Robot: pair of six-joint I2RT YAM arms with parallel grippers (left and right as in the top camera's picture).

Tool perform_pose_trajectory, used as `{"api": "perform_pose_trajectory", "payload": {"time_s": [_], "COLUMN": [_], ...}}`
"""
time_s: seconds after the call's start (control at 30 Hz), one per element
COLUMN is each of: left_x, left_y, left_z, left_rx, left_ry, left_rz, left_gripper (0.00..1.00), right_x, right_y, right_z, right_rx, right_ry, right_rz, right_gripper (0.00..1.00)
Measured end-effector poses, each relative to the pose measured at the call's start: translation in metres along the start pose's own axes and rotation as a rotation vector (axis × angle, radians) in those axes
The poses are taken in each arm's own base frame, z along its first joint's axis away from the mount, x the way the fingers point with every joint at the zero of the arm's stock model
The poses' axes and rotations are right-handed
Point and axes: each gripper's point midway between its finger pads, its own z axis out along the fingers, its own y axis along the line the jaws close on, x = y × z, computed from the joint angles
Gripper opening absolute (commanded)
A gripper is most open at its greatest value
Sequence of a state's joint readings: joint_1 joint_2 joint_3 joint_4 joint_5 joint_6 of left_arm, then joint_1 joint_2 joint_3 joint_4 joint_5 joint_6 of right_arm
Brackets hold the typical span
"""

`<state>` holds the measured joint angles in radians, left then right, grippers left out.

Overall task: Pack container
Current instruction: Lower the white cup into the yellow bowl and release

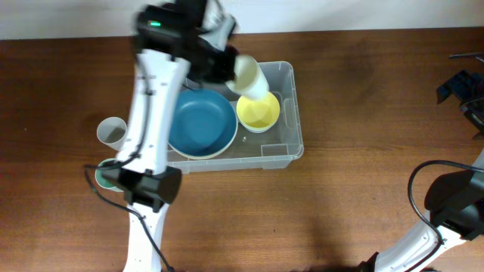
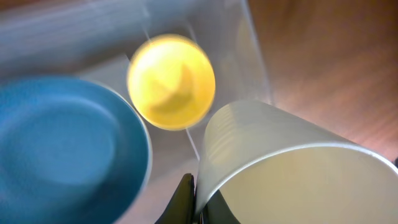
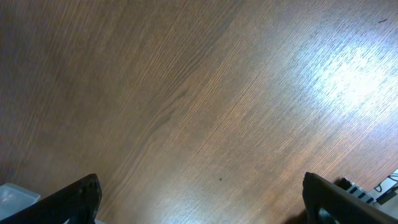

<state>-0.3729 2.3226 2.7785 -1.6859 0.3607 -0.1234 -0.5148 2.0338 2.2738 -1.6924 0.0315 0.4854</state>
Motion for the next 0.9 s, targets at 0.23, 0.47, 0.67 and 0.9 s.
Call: {"api": "perform_pose_trajectory", "payload": {"time_s": [0.23, 0.47, 0.67, 0.9], "left_x": [0.038, 0.051, 0.05, 0.048], "left_y": [-0.01, 0.005, 0.016, 0.033], "left_z": [0.049, 0.066, 0.088, 0.105], "left_rx": [-0.061, -0.14, -0.161, -0.226], "left_ry": [0.19, 0.254, 0.258, 0.244], "left_rz": [0.025, 0.023, 0.024, 0.009], "left_gripper": [0.01, 0.01, 0.01, 0.01], "right_x": [0.0, 0.0, 0.0, 0.0], "right_y": [0.0, 0.0, 0.0, 0.0], "right_z": [0.0, 0.0, 0.0, 0.0], "right_rx": [0.0, 0.0, 0.0, 0.0], "right_ry": [0.0, 0.0, 0.0, 0.0], "right_rz": [0.0, 0.0, 0.001, 0.0], "right_gripper": [0.99, 0.99, 0.99, 0.99]}}
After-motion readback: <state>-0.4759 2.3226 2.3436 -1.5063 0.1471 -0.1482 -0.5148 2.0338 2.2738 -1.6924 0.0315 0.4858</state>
